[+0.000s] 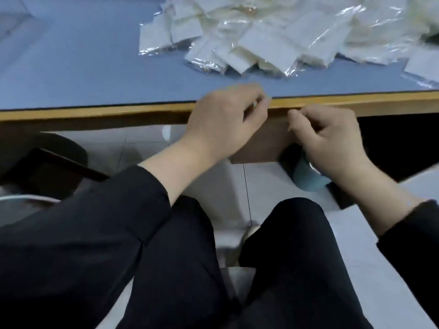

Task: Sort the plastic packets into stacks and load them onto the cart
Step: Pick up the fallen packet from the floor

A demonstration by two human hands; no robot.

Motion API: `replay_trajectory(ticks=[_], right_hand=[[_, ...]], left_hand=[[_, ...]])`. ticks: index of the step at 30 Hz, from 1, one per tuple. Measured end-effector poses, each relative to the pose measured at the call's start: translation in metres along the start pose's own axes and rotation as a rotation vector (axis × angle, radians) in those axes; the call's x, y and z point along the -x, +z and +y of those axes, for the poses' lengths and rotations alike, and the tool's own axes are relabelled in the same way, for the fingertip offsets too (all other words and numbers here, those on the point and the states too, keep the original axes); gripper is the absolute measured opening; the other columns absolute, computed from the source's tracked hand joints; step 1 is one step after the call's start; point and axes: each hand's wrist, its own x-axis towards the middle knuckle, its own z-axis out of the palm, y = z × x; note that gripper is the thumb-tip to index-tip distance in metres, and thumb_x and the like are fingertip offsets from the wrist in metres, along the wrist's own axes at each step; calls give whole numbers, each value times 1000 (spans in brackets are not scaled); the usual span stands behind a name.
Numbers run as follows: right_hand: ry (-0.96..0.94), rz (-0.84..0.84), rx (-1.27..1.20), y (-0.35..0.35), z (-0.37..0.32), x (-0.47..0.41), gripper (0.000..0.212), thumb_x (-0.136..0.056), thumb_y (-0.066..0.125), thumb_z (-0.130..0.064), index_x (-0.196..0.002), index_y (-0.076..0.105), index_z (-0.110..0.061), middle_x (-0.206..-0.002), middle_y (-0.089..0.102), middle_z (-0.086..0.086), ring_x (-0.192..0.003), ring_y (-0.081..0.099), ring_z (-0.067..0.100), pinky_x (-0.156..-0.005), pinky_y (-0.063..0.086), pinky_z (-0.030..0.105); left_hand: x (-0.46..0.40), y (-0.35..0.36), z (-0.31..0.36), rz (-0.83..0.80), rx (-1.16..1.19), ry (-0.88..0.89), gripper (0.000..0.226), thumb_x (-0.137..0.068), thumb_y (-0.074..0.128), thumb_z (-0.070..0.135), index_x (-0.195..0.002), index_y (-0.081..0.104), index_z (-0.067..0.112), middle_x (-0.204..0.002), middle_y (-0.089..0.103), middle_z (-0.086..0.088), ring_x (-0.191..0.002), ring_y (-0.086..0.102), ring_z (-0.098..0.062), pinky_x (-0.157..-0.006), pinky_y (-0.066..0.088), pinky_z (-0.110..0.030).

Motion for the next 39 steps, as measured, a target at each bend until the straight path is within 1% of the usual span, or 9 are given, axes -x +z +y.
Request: replay_trajectory(ticks=[2,5,8,11,15,21,28,33,39], right_hand=[[51,-84,-40,5,17,22,36,-101,57,-24,-70,63,-9,-60,59,7,-59,53,20,-60,44,40],[100,-260,-50,19,31,34,29,-101,57,-29,-76,66,-18,-68,65,-1,-66,61,17,-64,50,42],[138,-455,-41,44,36,27,14,-98,59,-33,-88,66,-27,-77,65,-12,-74,62,11,-67,47,32],[183,-652,69,81,40,10,24,-99,56,-40,-117,67,-29,-104,66,-11,-100,63,13,-75,38,22],[208,-780,23,133,43,-13,35,-101,54,-41,-134,58,-29,-130,60,-9,-111,55,8,-84,39,22],[129,-968,41,200,36,-22,41,-103,48,-46,-140,52,-31,-143,52,-8,-123,51,10,-92,38,25],[0,-997,154,260,11,4,43,-101,52,-44,-140,52,-26,-146,51,0,-127,53,20,-104,40,29],[-13,-1047,211,315,-7,8,47,-101,51,-44,-144,48,-26,-149,48,1,-130,51,21,-105,38,31],[-89,-1068,329,428,0,4,52,-102,52,-39,-149,44,-19,-155,43,5,-136,47,23,-114,33,37]], left_hand=[[25,8,-1,-87,-37,57,33,-101,51,30,-80,69,13,-68,62,3,-63,57,-21,-55,49,-42],[48,9,-4,-261,-47,105,32,-102,48,33,-83,68,16,-70,62,4,-65,58,-20,-54,48,-38],[61,12,-20,-698,-214,-186,31,-103,43,45,-112,66,26,-99,66,8,-90,63,-18,-72,55,-38],[70,23,-55,-867,-285,-495,36,-103,44,43,-130,60,25,-127,62,-1,-109,61,-24,-89,54,-37],[86,24,-97,-895,-307,-781,35,-104,45,42,-131,55,23,-135,56,-5,-115,58,-29,-89,48,-33],[123,-6,-135,-837,-373,-970,40,-106,40,43,-140,49,23,-142,54,-6,-124,56,-31,-95,48,-35],[206,-47,-141,-617,-410,-1028,29,-104,44,36,-111,61,13,-108,62,-9,-101,62,-33,-81,53,-40],[251,-61,-181,-539,-375,-1090,29,-104,44,37,-113,61,15,-117,65,-12,-104,65,-35,-86,58,-46],[305,-52,-264,-484,-301,-1173,27,-103,49,33,-120,62,16,-124,62,-11,-105,64,-34,-88,58,-47]])
